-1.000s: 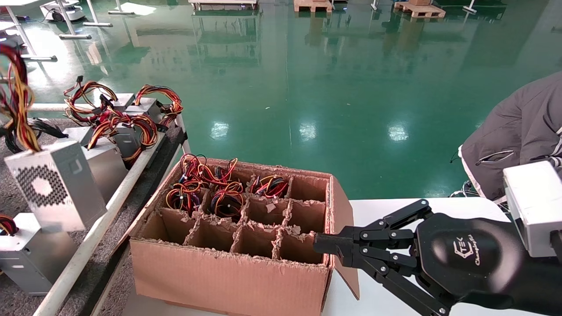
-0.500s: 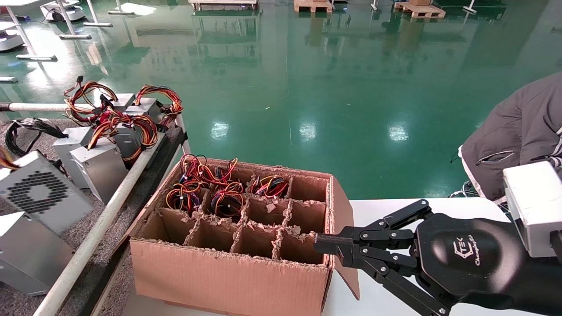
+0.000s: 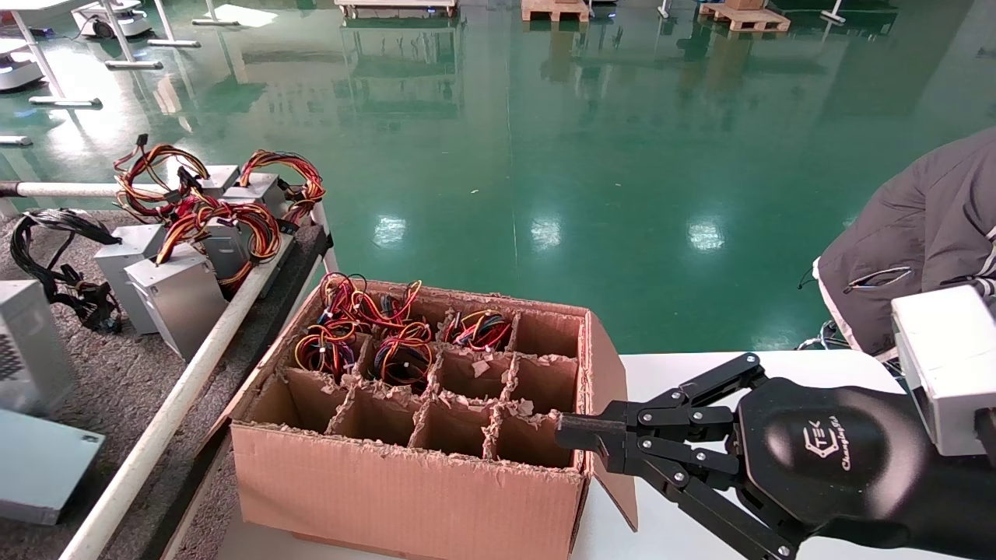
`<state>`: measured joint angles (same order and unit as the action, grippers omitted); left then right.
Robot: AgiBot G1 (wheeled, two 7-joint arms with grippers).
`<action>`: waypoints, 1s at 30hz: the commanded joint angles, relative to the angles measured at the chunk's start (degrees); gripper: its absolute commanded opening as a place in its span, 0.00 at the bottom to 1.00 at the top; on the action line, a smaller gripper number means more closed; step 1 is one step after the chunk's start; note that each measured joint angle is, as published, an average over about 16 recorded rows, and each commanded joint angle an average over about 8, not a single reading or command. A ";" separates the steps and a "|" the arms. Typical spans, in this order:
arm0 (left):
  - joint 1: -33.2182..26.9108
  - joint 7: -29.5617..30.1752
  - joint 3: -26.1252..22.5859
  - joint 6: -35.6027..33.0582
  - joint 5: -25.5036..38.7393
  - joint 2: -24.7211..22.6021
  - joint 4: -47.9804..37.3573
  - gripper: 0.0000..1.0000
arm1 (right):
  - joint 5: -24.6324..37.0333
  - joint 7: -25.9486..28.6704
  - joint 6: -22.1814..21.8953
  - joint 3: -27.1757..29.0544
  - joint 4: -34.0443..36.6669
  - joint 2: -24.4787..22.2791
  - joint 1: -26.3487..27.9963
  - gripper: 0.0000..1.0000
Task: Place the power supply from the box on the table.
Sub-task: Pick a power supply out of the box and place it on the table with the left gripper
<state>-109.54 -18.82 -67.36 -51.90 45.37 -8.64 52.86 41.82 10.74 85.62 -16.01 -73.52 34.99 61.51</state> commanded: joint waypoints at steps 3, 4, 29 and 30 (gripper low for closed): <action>0.41 1.02 -0.32 0.58 0.31 0.00 0.72 0.00 | 0.00 0.00 0.00 0.00 0.00 0.00 0.00 0.00; 0.51 1.26 -0.41 0.71 0.38 -0.02 0.91 0.00 | 0.00 0.00 0.00 0.00 0.00 0.00 0.00 0.00; 6.75 3.94 -3.18 2.43 -2.48 -3.22 5.03 0.00 | 0.00 0.00 0.00 0.00 0.00 0.00 0.00 0.00; 6.99 3.90 -3.21 2.50 -2.69 -3.26 5.18 0.00 | 0.00 0.00 0.00 0.00 0.00 0.00 0.00 0.00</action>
<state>-102.81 -14.89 -70.52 -49.44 42.89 -11.80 57.92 41.82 10.74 85.62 -16.01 -73.52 34.99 61.51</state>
